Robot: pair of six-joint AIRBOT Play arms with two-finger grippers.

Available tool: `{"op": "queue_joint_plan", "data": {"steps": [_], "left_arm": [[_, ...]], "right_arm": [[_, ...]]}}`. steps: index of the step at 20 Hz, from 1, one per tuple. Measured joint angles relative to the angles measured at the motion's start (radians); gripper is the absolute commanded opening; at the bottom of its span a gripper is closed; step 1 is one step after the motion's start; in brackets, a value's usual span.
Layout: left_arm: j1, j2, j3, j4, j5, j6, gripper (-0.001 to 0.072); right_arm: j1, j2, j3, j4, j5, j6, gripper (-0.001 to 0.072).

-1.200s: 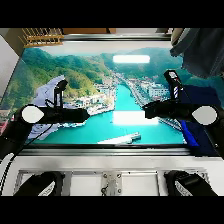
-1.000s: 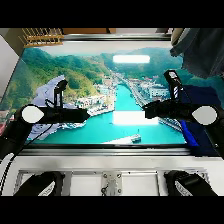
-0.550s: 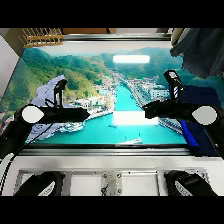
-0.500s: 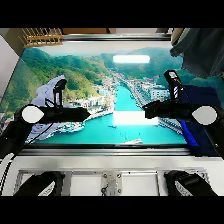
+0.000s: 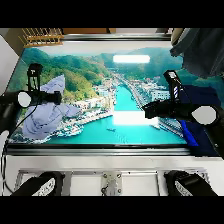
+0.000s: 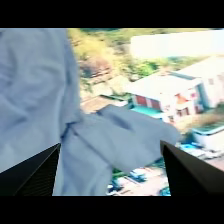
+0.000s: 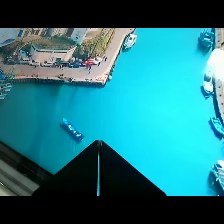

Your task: Fold the clothes and pants, and hang the long-sleeved shirts on hangers.

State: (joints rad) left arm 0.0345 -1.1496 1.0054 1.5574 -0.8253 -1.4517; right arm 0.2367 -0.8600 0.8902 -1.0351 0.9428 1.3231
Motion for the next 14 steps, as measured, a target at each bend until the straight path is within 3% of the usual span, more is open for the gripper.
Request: {"op": "queue_joint_plan", "data": {"steps": [7,8,9,10,11,14], "left_arm": [[0.085,-0.35,0.084,0.123,0.022,0.003,0.0694],[0.086,-0.378,0.095,0.136,0.022,0.003,0.0582],[0.087,-0.399,0.105,0.145,0.022,0.002,0.0262],[0.087,-0.413,0.115,0.152,0.018,-0.006,0.0055],[0.087,-0.423,0.127,0.156,0.008,-0.018,0.0008],[0.068,-0.423,0.2,0.138,-0.063,-0.05,0.0008]], "right_arm": [[0.0,-0.002,0.0,0.0,0.0,0.0,0.0016],[0.0,-0.002,0.0,0.0,0.0,0.0,0.0016],[0.0,-0.002,0.0,0.0,0.0,0.0,0.0016],[0.0,-0.002,0.0,0.0,0.0,0.0,0.0015],[0.0,-0.002,0.0,0.0,0.0,0.0,0.0016],[0.0,-0.002,0.0,0.0,0.0,0.0,0.0016]]}}
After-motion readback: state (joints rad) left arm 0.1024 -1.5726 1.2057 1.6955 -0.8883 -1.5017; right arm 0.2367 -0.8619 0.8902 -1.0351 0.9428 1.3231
